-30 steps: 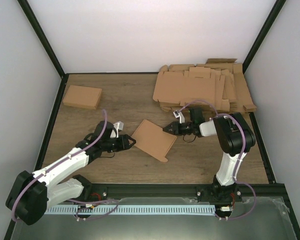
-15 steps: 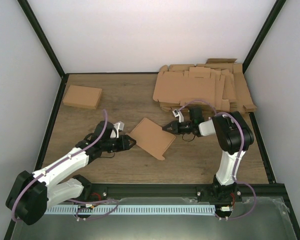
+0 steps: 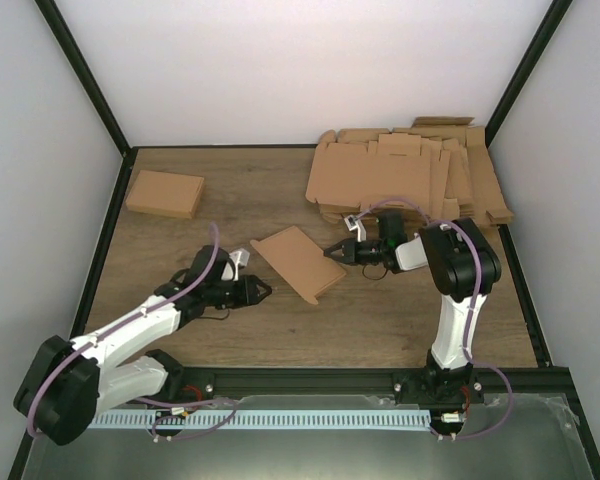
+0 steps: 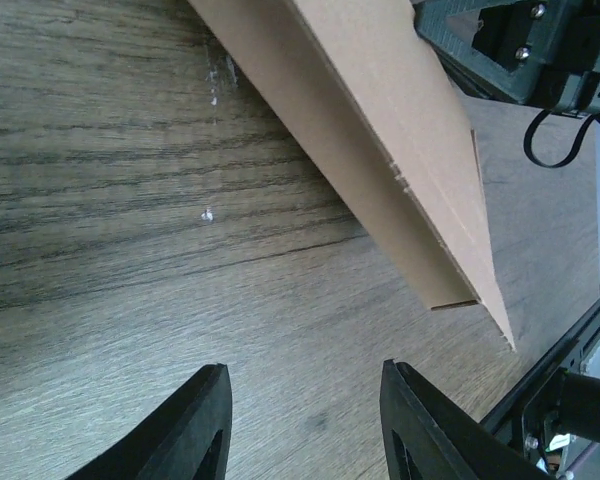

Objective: Fold the paper box

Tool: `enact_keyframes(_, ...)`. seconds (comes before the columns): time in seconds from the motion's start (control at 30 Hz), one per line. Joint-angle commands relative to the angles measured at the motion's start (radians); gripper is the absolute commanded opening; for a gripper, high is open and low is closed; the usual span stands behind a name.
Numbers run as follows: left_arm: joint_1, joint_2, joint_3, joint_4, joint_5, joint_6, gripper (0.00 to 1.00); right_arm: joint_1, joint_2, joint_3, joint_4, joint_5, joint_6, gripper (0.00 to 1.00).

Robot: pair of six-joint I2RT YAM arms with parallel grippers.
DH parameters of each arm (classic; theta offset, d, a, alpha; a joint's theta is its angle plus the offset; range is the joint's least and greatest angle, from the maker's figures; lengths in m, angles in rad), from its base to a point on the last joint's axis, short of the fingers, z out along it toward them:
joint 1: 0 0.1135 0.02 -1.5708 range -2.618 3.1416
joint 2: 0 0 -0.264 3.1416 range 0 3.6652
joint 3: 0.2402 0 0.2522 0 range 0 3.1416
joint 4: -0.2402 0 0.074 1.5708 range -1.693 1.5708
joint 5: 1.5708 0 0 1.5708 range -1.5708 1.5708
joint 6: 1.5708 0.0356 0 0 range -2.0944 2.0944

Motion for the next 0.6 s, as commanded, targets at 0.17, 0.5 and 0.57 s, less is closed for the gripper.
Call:
enact_keyframes(0.17, 0.003, 0.065, -0.060, 0.137, 0.029, -0.002, 0.40, -0.003, 0.078, -0.015, -0.090, 0.152, -0.011, 0.02)
enact_keyframes(0.5, 0.003, 0.253, -0.164, 0.482, 0.055, -0.088, 0.14, -0.001, 0.080, -0.014, -0.086, 0.144, -0.009, 0.02)
enact_keyframes(0.57, 0.003, 0.320, -0.145, 0.565, 0.055, -0.091, 0.06, -0.002, 0.079, -0.012, -0.087, 0.141, -0.009, 0.02)
